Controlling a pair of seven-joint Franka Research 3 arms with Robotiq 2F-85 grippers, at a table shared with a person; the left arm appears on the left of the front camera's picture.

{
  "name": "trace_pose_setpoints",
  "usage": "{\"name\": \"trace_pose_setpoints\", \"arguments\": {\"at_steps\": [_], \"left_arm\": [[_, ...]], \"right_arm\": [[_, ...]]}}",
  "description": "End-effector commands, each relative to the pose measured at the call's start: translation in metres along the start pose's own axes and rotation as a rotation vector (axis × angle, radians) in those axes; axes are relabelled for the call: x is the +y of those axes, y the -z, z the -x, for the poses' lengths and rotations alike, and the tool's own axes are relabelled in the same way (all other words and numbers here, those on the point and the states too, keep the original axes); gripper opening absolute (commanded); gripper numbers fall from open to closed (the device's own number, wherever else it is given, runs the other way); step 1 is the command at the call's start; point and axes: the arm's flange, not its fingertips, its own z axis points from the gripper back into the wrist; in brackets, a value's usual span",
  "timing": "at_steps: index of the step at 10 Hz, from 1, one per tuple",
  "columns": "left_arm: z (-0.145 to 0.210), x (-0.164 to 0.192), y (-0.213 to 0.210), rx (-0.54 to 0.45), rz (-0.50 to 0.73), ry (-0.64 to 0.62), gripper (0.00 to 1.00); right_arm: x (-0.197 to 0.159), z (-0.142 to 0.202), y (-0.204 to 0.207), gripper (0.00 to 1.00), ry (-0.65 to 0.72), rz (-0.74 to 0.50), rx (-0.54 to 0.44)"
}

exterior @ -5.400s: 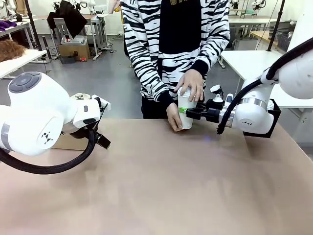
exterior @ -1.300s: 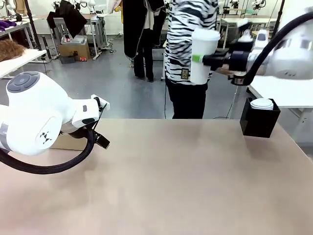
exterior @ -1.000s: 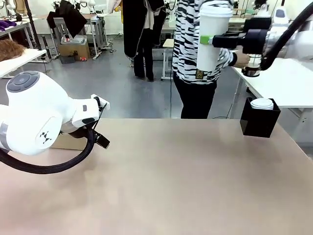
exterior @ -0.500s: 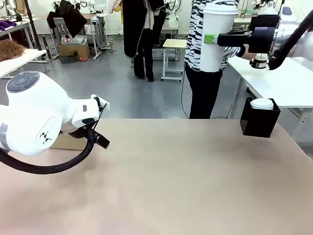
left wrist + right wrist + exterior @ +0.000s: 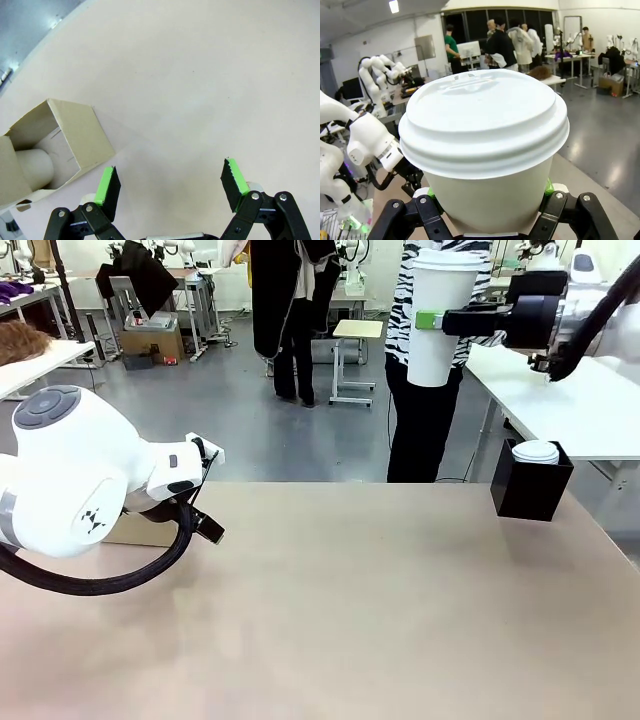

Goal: Pour a drink into a cup and package it in a carrier.
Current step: Position the Cup Carrier in the center of the table.

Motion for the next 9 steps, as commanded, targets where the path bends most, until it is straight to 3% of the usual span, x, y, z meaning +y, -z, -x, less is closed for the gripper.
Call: {"name": "trace_pose_setpoints", "arguments": {"at_steps": [1,3,4,9], "left_arm": [[0.000,0.000,0.000,-0.001,0.001,0.000,1.00],[0.000,0.000,0.000,0.000,0.000,0.000,1.00],[-0.009,0.011,-0.023,-0.013,0.008,-0.017,1.00],[-0.067,0.056,-0.151,0.185,-0.055,-0.248,1.00]], "right_arm": [[-0.001,-0.003,0.005,0.80,-0.015,0.019,-0.013],[-0.001,-0.003,0.005,0.80,-0.015,0.019,-0.013],[-0.001,-0.003,0.005,0.80,-0.015,0.019,-0.013],[-0.001,-0.003,0.005,0.80,-0.015,0.019,-0.013]]}}
